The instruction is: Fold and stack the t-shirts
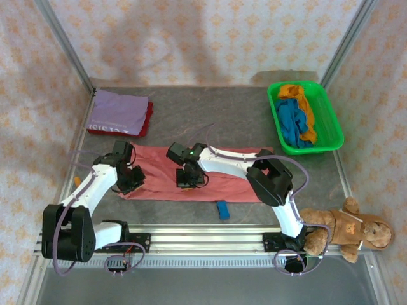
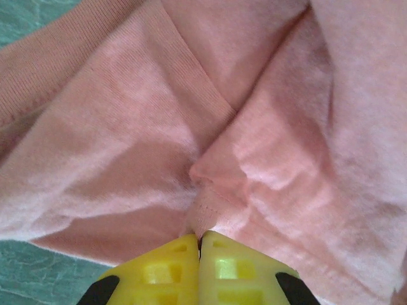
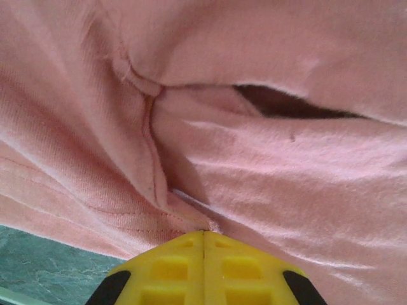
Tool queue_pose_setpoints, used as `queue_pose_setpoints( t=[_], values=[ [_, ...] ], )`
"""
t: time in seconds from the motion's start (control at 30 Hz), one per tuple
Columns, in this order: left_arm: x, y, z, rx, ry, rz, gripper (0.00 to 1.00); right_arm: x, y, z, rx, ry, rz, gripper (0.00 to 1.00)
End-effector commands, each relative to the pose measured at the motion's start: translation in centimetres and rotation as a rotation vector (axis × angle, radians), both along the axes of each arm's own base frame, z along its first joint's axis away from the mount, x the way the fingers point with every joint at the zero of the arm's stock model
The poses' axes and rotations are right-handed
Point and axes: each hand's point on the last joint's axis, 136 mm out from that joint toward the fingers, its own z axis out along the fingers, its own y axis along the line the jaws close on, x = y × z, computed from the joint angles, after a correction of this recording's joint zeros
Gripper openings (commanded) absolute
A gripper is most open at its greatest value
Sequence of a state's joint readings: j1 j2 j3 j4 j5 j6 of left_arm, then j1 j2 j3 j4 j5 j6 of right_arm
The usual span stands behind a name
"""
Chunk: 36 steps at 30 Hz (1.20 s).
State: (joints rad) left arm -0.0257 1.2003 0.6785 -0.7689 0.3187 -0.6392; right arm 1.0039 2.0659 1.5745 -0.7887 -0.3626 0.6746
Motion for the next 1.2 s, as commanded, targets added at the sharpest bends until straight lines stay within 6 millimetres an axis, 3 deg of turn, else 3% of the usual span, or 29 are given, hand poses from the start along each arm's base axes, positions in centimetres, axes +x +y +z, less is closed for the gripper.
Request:
queue_pose_setpoints(
  t=[0.0, 0.3, 0.4, 0.83, 0.97, 1.17],
  values=[
    [-2.5, -0.8, -0.8, -0.023, 0.084, 0.019, 0.0, 1.0, -0.6, 2.3, 0.008, -0.059, -0.008, 0.0],
    [-3.9, -2.7, -2.2, -0.048, 0.157, -0.014, 0.0, 1.7, -1.3, 2.8, 0.002, -0.084, -0.03, 0.0],
    [-4.0, -3.2, -1.8, -0.036, 0.145, -0.03, 0.0, 1.8, -1.5, 3.0, 0.004, -0.1, -0.042, 0.0],
    [-4.5, -0.7, 2.7, 0.106, 0.097, -0.043, 0.0, 1.9, -2.3, 3.2, -0.003, -0.111, -0.055, 0.0],
    [-5.2, -0.1, 2.6, 0.136, 0.114, -0.042, 0.0, 1.7, -2.5, 2.5, -0.015, -0.097, -0.057, 0.0],
    [-5.8, -0.6, 1.0, 0.105, 0.146, -0.034, 0.0, 1.8, -2.6, 1.8, -0.032, -0.091, -0.059, 0.0]
  ],
)
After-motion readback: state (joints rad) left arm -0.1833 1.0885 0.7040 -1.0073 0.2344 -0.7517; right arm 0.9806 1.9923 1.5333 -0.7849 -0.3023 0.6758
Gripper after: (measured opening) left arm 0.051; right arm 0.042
